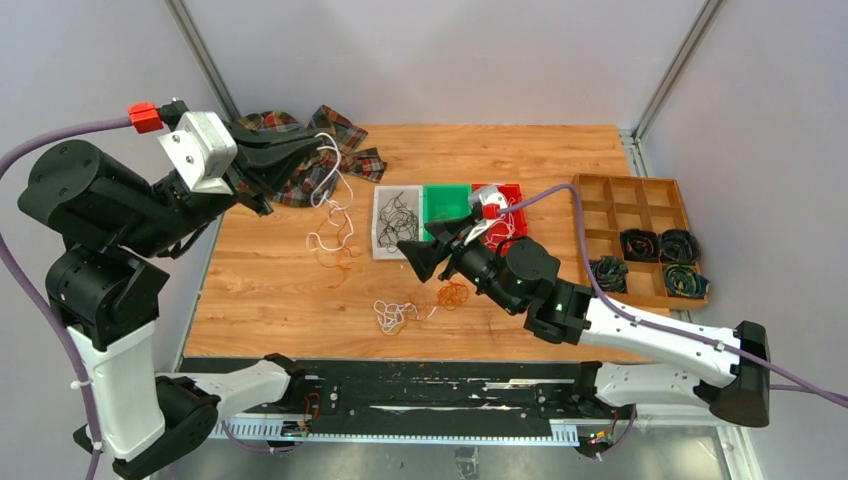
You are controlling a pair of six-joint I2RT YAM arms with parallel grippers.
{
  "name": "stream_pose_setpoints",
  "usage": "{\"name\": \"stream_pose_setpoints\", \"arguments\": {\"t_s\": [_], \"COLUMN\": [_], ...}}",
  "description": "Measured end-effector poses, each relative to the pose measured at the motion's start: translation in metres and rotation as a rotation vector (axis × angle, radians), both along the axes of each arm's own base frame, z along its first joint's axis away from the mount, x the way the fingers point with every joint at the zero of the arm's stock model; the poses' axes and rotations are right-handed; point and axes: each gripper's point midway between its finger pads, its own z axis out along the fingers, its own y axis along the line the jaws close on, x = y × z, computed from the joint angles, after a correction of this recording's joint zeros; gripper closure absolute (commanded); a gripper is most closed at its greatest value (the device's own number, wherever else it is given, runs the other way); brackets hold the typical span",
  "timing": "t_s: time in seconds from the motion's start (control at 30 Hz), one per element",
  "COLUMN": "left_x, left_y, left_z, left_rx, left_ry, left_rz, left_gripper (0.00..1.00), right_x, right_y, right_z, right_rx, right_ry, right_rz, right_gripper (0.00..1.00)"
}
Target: Untangle the cables
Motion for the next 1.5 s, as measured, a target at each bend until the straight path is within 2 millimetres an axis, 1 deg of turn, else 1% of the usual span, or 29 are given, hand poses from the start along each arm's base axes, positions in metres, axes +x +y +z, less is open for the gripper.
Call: {"name": "stream_pose_setpoints", "arguments": {"t_s": [0.07,0.17,0.27,0.33,0.37,0.47,0.6,0.63,0.7,0.83,0.9,0.97,1.13,1.27,1.37,1.43,1.5], "left_x": [-0.004,-0.012,-0.021,-0.025,-0.026,-0.027,-0.029,-0.029,-0.029,-0.029,-0.028,-0.028,-0.024,-0.012,0.002,0.012,0.020], "left_y": [-0.003,-0.006,-0.007,-0.008,-0.008,-0.009,-0.010,-0.010,-0.010,-0.010,-0.008,-0.007,0.000,0.011,0.022,0.033,0.045], "left_z": [-0.003,-0.005,-0.004,-0.004,-0.004,-0.004,-0.004,-0.005,-0.005,-0.004,-0.003,-0.001,0.004,0.011,0.017,0.025,0.035], "left_rx": [0.003,0.000,-0.006,-0.009,-0.010,-0.010,-0.011,-0.012,-0.012,-0.012,-0.011,-0.012,-0.016,-0.021,-0.031,-0.049,-0.073], "left_ry": [0.011,0.023,0.024,0.024,0.025,0.028,0.032,0.034,0.034,0.032,0.026,0.015,-0.007,-0.029,-0.045,-0.073,-0.109], "left_rz": [-0.030,-0.067,-0.096,-0.111,-0.114,-0.126,-0.134,-0.136,-0.136,-0.134,-0.124,-0.114,-0.064,0.024,0.122,0.200,0.284], "left_gripper": [1.00,0.99,1.00,1.00,0.99,0.99,0.99,0.99,0.99,0.99,0.99,0.99,0.99,0.99,1.00,0.99,0.99], "right_x": [-0.002,-0.007,-0.012,-0.015,-0.017,-0.024,-0.028,-0.028,-0.028,-0.028,-0.029,-0.030,-0.030,-0.031,-0.031,-0.030,-0.030], "right_y": [0.007,0.023,0.039,0.048,0.052,0.059,0.062,0.062,0.062,0.061,0.060,0.057,0.051,0.039,0.028,0.021,0.014], "right_z": [0.019,0.032,0.031,0.025,0.020,0.012,0.012,0.012,0.012,0.009,0.004,-0.006,-0.027,-0.035,-0.037,-0.045,-0.059], "right_rx": [0.017,0.020,0.007,-0.011,-0.021,-0.042,-0.041,-0.040,-0.040,-0.043,-0.049,-0.061,-0.089,-0.085,-0.073,-0.081,-0.097], "right_ry": [-0.031,-0.054,-0.059,-0.055,-0.052,-0.045,-0.047,-0.048,-0.049,-0.041,-0.035,-0.021,0.006,0.015,0.014,0.023,0.038], "right_rz": [0.032,0.093,0.152,0.190,0.211,0.259,0.286,0.287,0.288,0.287,0.288,0.287,0.277,0.252,0.227,0.209,0.192], "right_gripper": [0.34,0.34,0.35,0.37,0.39,0.54,0.77,0.84,0.93,0.93,0.96,0.99,1.00,0.99,0.99,0.99,0.99]}}
